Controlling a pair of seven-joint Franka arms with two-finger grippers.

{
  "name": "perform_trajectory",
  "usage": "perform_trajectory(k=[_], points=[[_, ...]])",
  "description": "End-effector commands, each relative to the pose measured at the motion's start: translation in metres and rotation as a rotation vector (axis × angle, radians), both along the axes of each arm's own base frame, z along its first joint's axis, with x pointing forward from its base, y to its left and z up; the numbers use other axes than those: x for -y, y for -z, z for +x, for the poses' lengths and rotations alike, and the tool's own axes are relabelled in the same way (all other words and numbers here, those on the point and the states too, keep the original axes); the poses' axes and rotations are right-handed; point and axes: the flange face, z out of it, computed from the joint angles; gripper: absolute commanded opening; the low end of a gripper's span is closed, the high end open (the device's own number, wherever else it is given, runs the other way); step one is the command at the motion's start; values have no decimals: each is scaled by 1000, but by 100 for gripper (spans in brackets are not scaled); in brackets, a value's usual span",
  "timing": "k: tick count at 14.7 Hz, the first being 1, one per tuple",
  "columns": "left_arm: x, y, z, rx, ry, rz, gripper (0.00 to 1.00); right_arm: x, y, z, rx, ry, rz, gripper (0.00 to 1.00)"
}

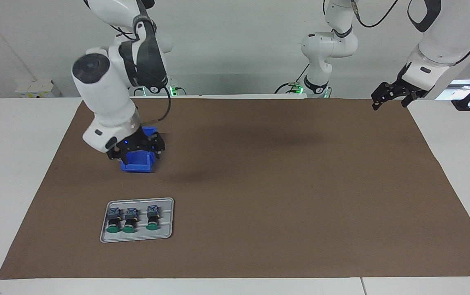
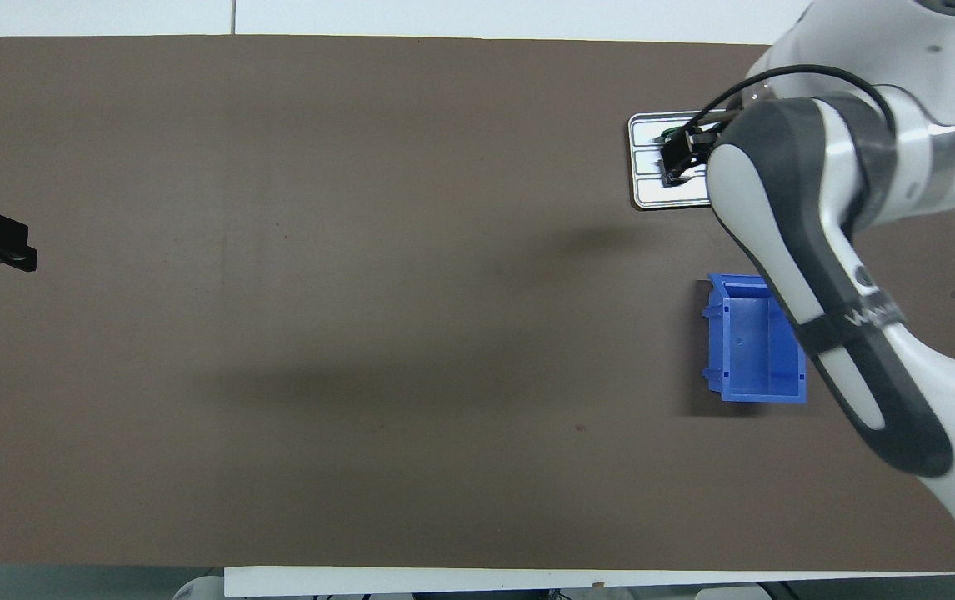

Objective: Place and press button with both arms
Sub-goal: 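Grasp a green button from the metal tray with the right gripper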

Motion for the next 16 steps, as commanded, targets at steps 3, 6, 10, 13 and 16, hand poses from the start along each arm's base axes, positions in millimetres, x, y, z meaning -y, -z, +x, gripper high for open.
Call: perform_trajectory(k=[3,6,10,13,16], points=[[1,-1,-7,20,13,13,100,8,68,47,47,44,26,100],[1,-2,-7,20,4,14,100,7,91,53,102,41,32,97],[-3,-2,-7,21,9,13,100,15,126,48,99,35,33,97],[-3,-2,-7,21,9,13,100,18,137,45,100,22,29,96],[1,-2,-7,21,12,13,100,17,145,41,91,19,28,96]])
